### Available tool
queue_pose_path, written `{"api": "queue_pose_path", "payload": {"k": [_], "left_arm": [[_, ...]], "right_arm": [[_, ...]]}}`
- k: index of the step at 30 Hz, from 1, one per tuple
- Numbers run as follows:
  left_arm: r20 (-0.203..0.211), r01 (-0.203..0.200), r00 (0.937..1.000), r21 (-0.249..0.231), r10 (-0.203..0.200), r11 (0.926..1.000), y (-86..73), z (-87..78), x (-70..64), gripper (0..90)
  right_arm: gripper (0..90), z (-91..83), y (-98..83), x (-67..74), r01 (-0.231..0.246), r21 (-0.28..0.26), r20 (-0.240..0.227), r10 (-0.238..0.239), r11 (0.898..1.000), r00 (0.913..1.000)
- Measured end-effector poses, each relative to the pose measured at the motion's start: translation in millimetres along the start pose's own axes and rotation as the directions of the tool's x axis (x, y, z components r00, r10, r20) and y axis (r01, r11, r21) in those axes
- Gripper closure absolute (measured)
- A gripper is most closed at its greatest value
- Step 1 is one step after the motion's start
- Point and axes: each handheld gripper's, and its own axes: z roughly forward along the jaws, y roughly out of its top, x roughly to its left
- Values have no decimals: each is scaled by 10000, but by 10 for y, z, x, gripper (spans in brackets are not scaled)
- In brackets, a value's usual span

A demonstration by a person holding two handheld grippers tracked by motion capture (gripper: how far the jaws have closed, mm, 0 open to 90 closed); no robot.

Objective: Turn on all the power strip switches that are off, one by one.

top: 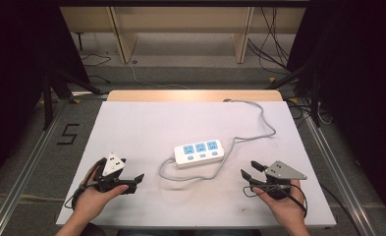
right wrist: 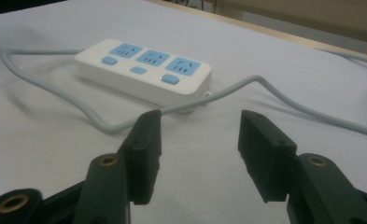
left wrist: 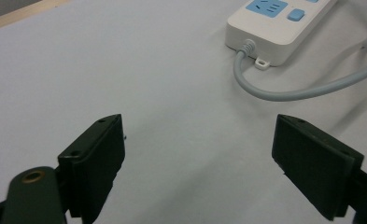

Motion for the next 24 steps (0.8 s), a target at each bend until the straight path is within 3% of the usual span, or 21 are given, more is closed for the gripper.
{"api": "queue_pose_path", "payload": {"k": [7, 8, 12, 18, 24], "left_arm": [[51, 97, 9999, -8, -97, 10000, -12, 24, -15, 191], [106, 92, 9999, 60, -92, 9999, -13, 23, -20, 193], [211, 164, 9996, 62, -165, 9998, -16, 26, -27, 202], [167, 216, 9996, 96, -218, 9997, -22, 45, -14, 212], [117, 163, 9998, 108, -164, 9998, -21, 51, -14, 211]], "right_arm": [[664, 4, 31, 10, 119, 432, 321, -133, 9990, 9994], [740, -4, 51, 22, 279, 576, 301, -297, 9980, 9991], [845, -36, 107, 40, 638, 677, 330, -661, 9957, 9973], [900, -58, 177, 48, 570, 905, -10, -571, 9943, 9984], [900, -42, 271, 56, 557, 1061, -272, -531, 9928, 9982]]}}
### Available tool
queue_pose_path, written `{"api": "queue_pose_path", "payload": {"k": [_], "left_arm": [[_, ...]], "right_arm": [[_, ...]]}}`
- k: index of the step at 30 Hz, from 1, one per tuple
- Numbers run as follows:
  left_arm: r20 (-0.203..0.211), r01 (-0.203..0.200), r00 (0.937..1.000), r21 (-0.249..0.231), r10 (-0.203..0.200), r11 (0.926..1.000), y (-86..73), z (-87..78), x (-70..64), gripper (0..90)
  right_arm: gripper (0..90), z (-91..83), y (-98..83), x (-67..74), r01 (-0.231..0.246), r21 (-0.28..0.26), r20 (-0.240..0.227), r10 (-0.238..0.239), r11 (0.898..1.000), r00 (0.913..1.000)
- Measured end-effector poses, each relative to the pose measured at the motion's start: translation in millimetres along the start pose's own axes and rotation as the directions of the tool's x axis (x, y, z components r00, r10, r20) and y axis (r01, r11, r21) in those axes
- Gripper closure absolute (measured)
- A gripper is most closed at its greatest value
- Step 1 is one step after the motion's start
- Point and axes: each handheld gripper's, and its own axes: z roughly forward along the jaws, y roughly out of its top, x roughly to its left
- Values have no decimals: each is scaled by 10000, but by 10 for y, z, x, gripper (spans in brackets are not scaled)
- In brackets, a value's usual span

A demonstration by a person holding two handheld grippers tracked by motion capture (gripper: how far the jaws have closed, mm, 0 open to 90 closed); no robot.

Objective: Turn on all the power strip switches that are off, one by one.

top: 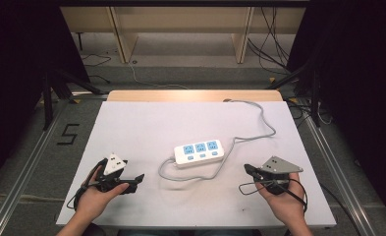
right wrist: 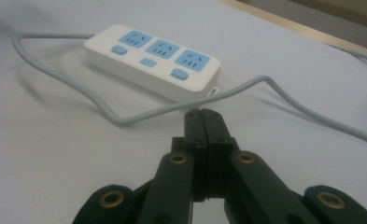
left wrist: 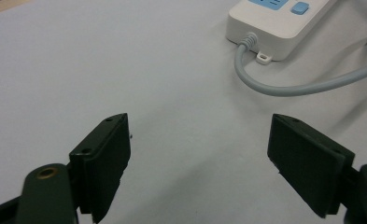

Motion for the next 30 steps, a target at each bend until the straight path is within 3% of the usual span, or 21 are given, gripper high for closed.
{"api": "queue_pose_path", "payload": {"k": [17, 30], "left_arm": [[-79, 81, 9999, -18, -81, 10000, 5, 4, 7, 206], [-67, 6, 10000, -62, -6, 10000, 7, 4, 8, 204]], "right_arm": [[900, 145, 305, 8, 93, 475, -239, -82, 9988, 9997], [900, 285, 435, 66, 257, 817, -435, -222, 9963, 9988]]}}
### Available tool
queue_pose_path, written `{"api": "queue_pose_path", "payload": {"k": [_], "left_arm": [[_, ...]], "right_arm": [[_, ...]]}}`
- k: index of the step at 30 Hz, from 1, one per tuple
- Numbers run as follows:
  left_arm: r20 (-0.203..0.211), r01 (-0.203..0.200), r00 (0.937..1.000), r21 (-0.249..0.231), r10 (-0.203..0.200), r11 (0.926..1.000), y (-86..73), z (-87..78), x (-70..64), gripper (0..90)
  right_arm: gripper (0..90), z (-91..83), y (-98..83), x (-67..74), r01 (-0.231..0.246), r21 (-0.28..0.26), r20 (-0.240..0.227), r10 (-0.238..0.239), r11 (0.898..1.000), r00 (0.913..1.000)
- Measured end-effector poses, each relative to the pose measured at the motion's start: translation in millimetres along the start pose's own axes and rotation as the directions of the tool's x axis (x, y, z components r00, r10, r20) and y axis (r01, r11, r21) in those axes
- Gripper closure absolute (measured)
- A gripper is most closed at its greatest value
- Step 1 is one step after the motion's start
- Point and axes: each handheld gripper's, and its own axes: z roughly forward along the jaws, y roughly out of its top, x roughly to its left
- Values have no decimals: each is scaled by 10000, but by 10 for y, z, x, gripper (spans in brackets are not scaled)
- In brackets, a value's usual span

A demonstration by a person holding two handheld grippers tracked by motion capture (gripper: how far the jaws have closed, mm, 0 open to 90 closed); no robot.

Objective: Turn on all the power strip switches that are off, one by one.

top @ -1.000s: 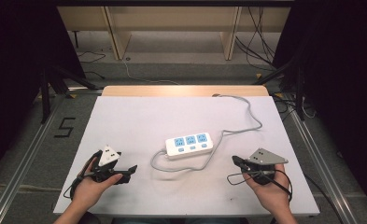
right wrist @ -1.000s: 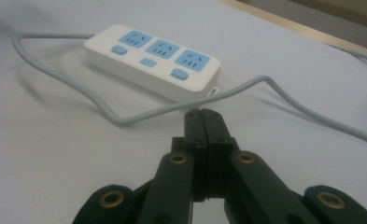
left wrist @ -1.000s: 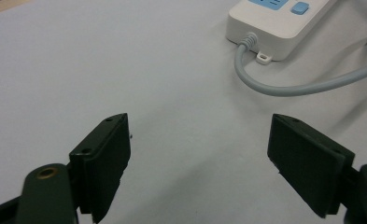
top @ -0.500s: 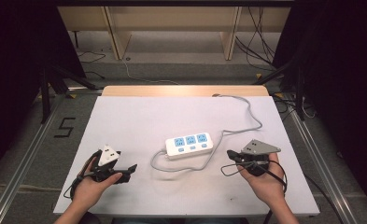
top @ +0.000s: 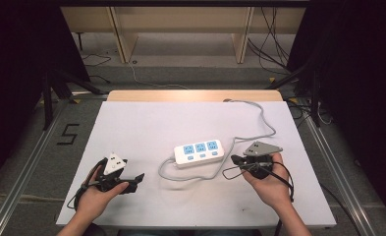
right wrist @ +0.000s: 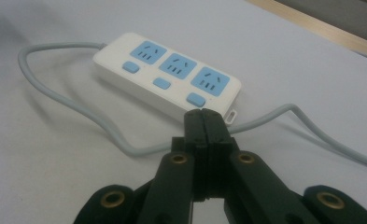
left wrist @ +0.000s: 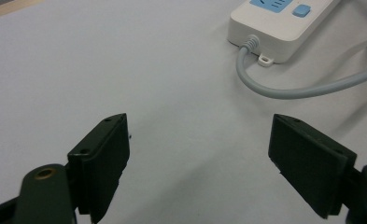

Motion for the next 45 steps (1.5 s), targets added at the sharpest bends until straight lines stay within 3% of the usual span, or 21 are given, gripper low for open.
{"api": "queue_pose_path", "payload": {"k": [36, 45], "left_arm": [[-52, -26, 10000, -113, 25, 9999, 9, -11, -5, 208], [-70, -67, 10000, -107, 67, 9999, 12, -18, -4, 209]], "right_arm": [[900, 192, 278, 105, 221, 338, -359, -209, 9992, 9991], [900, 264, 375, 128, 232, 634, -445, -204, 9977, 9988]]}}
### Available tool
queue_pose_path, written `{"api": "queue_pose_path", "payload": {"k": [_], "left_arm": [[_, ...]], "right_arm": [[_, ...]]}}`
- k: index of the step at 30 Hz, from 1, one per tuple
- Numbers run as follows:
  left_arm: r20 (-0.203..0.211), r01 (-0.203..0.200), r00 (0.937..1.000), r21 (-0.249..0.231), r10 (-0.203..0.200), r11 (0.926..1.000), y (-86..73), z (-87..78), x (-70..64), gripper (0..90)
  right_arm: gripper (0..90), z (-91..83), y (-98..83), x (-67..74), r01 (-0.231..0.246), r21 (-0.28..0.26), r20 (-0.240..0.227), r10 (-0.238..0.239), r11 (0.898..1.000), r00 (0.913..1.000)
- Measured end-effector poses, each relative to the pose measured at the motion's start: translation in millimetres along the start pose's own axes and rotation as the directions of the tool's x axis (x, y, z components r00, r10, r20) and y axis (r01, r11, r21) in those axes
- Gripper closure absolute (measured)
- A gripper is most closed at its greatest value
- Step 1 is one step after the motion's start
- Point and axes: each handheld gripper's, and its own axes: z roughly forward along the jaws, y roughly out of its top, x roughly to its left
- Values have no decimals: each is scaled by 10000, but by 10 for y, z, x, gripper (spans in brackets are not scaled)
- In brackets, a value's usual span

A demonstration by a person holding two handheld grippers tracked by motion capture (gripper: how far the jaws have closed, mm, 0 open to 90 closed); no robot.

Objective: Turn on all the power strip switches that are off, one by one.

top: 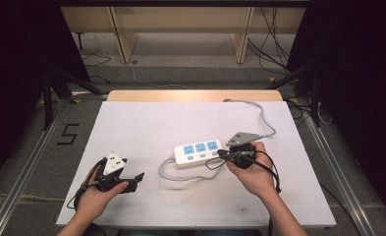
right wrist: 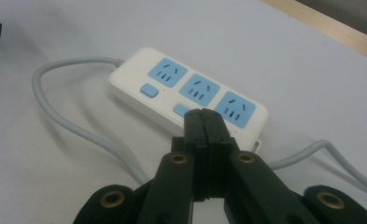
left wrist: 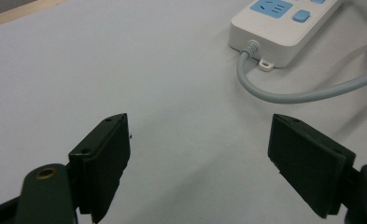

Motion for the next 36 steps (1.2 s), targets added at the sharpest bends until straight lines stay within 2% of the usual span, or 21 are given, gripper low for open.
{"api": "queue_pose_path", "payload": {"k": [10, 17, 36], "left_arm": [[-4, -36, 10000, -38, 36, 10000, 2, 2, -3, 210], [-25, -70, 10000, -22, 69, 10000, 3, -5, 1, 210], [-121, -52, 9999, -124, 50, 9999, 11, -6, 0, 213]], "right_arm": [[900, 96, 102, 10, -60, 358, -178, 67, 9993, 9998], [900, 170, 216, 33, 82, 501, -291, -68, 9987, 9996], [900, 365, 370, 118, 193, 1088, -472, -142, 9939, 9988]]}}
